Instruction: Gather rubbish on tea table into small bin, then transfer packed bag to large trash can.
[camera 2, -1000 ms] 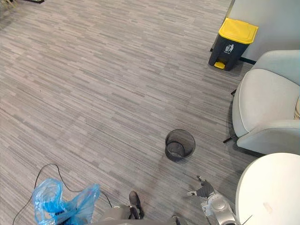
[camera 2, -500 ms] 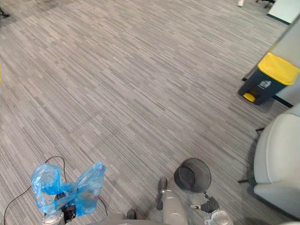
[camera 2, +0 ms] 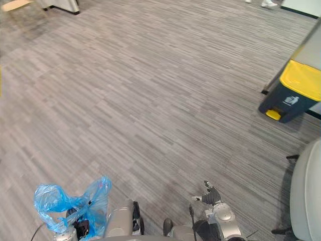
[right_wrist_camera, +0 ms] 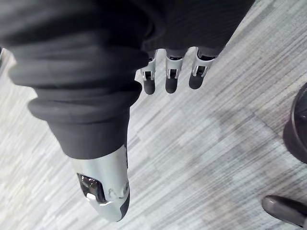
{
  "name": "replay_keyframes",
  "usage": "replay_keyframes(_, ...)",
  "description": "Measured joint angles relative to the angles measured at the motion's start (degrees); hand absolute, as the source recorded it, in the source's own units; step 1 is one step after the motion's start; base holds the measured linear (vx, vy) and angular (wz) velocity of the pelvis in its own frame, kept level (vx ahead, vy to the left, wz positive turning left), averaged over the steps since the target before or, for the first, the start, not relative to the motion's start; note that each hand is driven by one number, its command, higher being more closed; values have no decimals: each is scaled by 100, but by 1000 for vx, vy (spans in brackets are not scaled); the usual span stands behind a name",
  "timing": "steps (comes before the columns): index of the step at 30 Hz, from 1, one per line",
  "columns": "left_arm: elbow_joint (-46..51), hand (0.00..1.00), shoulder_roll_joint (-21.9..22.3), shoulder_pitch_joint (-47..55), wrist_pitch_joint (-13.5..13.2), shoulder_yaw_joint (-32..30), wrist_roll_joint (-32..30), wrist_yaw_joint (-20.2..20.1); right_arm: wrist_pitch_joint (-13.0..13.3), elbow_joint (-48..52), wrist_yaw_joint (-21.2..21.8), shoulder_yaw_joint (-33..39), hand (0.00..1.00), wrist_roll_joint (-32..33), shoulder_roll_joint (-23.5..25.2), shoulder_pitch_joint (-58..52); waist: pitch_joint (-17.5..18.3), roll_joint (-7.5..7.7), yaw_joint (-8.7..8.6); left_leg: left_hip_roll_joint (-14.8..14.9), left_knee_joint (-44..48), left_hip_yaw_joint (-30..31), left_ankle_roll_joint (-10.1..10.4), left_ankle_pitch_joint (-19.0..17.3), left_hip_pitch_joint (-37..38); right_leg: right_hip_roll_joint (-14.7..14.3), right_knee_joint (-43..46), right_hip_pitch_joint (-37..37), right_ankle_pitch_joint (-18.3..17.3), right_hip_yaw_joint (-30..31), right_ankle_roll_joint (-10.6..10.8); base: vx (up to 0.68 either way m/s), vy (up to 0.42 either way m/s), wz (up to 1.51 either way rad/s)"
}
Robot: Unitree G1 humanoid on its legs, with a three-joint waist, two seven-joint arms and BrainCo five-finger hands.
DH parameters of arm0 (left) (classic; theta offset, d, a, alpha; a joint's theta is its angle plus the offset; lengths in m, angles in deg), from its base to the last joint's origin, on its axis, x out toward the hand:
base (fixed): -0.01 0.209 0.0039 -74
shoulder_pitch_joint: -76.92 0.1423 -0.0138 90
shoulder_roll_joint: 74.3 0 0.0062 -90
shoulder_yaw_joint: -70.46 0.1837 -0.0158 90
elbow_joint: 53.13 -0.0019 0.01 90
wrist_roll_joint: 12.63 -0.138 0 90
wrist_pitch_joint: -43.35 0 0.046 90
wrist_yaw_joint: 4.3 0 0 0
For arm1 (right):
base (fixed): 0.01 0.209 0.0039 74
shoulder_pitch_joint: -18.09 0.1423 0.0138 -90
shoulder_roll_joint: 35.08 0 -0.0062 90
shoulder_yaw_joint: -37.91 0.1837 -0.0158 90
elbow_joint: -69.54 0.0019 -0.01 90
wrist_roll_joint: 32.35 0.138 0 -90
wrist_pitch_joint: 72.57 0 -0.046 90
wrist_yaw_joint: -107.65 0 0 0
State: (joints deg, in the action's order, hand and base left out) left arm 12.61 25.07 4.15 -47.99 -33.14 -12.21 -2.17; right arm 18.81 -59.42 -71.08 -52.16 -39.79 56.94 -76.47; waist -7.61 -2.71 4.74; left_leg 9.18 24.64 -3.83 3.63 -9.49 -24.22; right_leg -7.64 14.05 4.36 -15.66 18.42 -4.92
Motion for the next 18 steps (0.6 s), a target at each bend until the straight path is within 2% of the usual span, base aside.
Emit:
replay_keyframes(1,1,100,-16,-5,25,-51,-1,-21,-20,-8,-7,-15,0,0,71,48,2,54,22,45,117,-267,-58,292,121,26,786,-246,-282,-75,370,538,389,-151)
replay_keyframes(2,11,100,-64,-77,38,-51,-2,-68,-14,-14,-1,-31,0,-6,202,85,10,258,9,-25,150,-673,-227,104,415,261,2045,-805,-348,-412,1171,508,364,-131)
replay_keyframes(3,10,100,-61,-103,38,-35,-3,-88,-9,-27,-1,-33,0,-7,239,87,21,284,-88,-43,156,-811,-274,-11,560,389,2604,-1065,-199,-631,1601,452,340,-108)
replay_keyframes(4,7,100,-51,-130,44,-2,-2,-92,-5,-72,-2,-44,0,-9,260,74,18,283,-183,-46,125,-1093,-313,-218,924,724,3352,-1435,-39,-1245,1721,420,344,-100)
replay_keyframes(5,0,100,-70,-124,43,-11,-2,-83,3,-206,-5,-51,0,-43,261,98,29,297,-228,-34,-37,-1419,-324,-359,1352,1161,3554,-1669,20,-1918,1294,404,327,-105)
replay_keyframes(6,-5,100,-97,-124,43,-15,-2,-78,12,-291,-7,-51,0,-71,261,119,40,298,-233,-40,-162,-1557,-310,-385,1538,1338,3531,-1782,-3,-2255,1121,367,257,-115)
replay_keyframes(7,-6,100,-165,-144,37,-48,-2,-71,27,-436,-9,-48,0,-163,259,167,53,291,-238,-54,-494,-1711,-303,-389,1870,1547,3272,-1993,-48,-2856,954,354,176,-95)
replay_keyframes(8,-38,100,-262,-191,26,-58,-3,-63,31,-594,-9,-42,0,-201,235,224,50,298,-273,-43,-820,-1837,-283,-374,2196,1598,2754,-2084,-55,-3421,941,359,147,-81)
replay_keyframes(9,-100,100,-289,-228,19,-57,-3,-61,31,-659,-11,-34,0,-218,214,235,49,300,-285,-44,-978,-1913,-257,-359,2344,1608,2466,-2117,-45,-3671,928,363,108,-58)
replay_keyframes(10,-226,100,-342,-284,17,-59,-3,-50,27,-769,-15,-24,0,-221,161,257,49,307,-337,-78,-1286,-2054,-198,-325,2638,1644,1905,-2193,54,-4183,847,436,92,-43)
replay_keyframes(11,-363,100,-392,-305,18,-57,-3,-31,26,-797,-16,-22,0,-221,124,261,43,330,-396,-173,-1574,-2176,-125,-282,2931,1668,1367,-2266,364,-4543,714,437,71,-36)
replay_keyframes(12,-410,100,-406,-314,18,-52,-3,-11,24,-797,-15,-9,0,-221,114,259,34,357,-410,-239,-1661,-2198,-101,-275,3060,1654,1132,-2312,549,-4596,661,467,9,-17)
replay_keyframes(13,-472,100,-446,-336,17,-44,-4,43,7,-800,-11,17,0,-223,117,218,54,501,-447,-423,-1706,-2198,-5,-291,3241,1649,805,-2391,912,-4497,458,446,-90,10)
replay_keyframes(14,-486,100,-471,-322,17,-47,-8,53,-7,-801,-8,44,0,-225,110,132,70,630,-519,-570,-1646,-2054,135,-362,3440,1690,759,-2387,1360,-4316,-72,485,-129,27)
replay_keyframes(15,-550,100,-419,-349,23,-49,-9,56,-16,-820,-6,107,0,-225,79,108,94,615,-563,-513,-1558,-1948,218,-413,3519,1672,928,-2360,1285,-4318,-112,508,-181,11)
replay_keyframes(16,-548,100,-388,-294,19,-46,-8,49,-18,-896,-5,152,0,-225,71,58,154,487,-554,-381,-1093,-1862,316,-367,3382,1597,991,-2333,1050,-4298,-77,406,-172,-17)
replay_keyframes(17,-551,100,-365,-285,19,-41,-8,54,-16,-918,-3,153,0,-225,46,105,188,525,-520,-265,-573,-1807,345,-350,3211,1533,975,-2289,980,-4234,-45,485,-233,-55)
replay_keyframes(18,-560,100,-267,-226,17,-50,-8,53,-10,-923,-11,141,0,-231,-34,199,113,374,-490,134,796,-1731,309,-230,2729,1305,786,-2035,872,-4112,-61,465,-190,-91)
